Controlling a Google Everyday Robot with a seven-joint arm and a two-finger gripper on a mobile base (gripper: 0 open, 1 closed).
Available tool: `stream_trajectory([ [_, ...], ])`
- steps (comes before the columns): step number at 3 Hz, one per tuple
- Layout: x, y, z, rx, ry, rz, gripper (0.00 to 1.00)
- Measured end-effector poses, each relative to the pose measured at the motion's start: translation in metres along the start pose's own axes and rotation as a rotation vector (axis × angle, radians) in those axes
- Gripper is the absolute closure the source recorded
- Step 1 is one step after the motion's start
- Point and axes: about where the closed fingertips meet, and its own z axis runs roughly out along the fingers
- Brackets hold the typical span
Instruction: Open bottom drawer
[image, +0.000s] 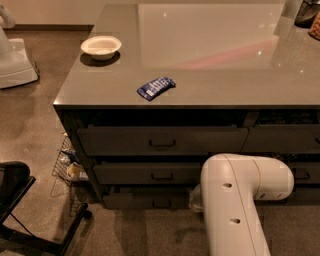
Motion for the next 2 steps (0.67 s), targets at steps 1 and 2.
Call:
stream_trajectory([
  [1, -0.0001, 0.0, -0.0003, 0.0, 0.0, 0.0, 1.0],
  [2, -0.0011, -0.001, -0.0058, 0.0, 0.0, 0.0, 1.0],
])
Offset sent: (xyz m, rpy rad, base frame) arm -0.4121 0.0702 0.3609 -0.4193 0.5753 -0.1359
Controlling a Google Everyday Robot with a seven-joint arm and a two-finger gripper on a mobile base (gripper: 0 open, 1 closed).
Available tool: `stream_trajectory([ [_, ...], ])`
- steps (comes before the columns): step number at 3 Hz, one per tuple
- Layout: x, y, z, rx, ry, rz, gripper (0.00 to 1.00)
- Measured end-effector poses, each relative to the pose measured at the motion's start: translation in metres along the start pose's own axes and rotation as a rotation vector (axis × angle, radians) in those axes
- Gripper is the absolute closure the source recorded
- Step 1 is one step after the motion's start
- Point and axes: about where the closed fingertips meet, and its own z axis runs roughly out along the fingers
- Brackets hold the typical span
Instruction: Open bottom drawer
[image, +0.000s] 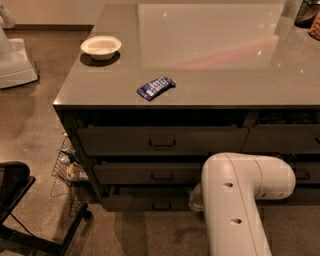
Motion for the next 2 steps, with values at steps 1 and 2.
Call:
stream_trajectory([
  [1, -0.0004, -0.0003, -0.0018, 0.0, 0.0, 0.0, 1.0],
  [2, -0.0008, -0.0007, -0.0039, 0.0, 0.0, 0.0, 1.0],
])
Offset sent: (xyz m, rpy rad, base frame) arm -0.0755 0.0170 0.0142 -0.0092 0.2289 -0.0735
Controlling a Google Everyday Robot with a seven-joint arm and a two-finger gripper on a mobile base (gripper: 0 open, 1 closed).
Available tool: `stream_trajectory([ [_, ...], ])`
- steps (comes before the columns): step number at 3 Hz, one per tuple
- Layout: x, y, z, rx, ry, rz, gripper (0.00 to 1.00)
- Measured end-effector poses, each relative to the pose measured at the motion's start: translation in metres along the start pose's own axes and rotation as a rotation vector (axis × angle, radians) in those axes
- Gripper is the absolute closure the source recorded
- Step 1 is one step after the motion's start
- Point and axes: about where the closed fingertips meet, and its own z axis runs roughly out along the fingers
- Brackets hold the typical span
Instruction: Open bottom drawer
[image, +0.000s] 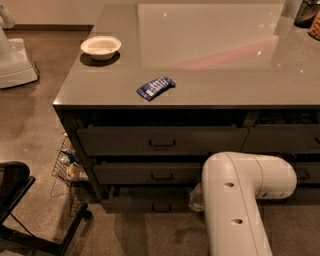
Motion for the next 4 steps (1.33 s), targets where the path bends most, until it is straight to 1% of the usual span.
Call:
stream_trajectory([
  [2, 0.0, 0.001, -0.004, -0.006, 0.005, 0.002, 1.0],
  [3, 0.0, 0.034, -0.04, -0.13, 0.108, 0.042, 1.0],
  [4, -0.027, 0.07, -0.11, -0.28, 0.248, 0.107, 1.0],
])
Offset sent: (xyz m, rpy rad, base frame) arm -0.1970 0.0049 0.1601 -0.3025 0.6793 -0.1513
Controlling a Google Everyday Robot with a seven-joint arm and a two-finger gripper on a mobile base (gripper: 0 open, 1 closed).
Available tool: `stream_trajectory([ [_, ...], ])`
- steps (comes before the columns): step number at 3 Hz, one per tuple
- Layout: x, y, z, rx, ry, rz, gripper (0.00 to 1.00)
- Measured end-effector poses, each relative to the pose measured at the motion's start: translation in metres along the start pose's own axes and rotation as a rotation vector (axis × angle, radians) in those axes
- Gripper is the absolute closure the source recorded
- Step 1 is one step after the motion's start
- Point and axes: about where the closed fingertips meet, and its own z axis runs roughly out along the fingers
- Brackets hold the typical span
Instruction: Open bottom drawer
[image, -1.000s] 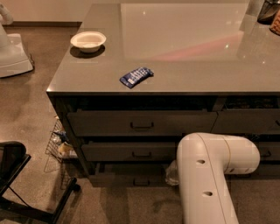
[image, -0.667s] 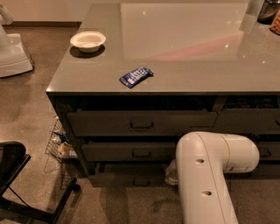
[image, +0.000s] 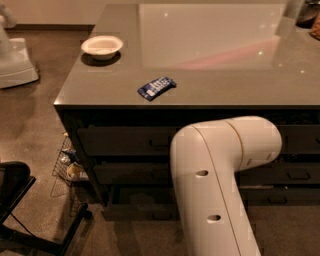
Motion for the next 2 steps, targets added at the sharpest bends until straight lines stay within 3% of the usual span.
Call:
stream_trajectory([
  [1, 0.0139, 0.0641, -0.0573, -0.17, 0.155, 0.032, 0.74],
  [2, 0.0236, 0.0711, -0.057, -0.2, 0.185, 0.032, 0.51],
])
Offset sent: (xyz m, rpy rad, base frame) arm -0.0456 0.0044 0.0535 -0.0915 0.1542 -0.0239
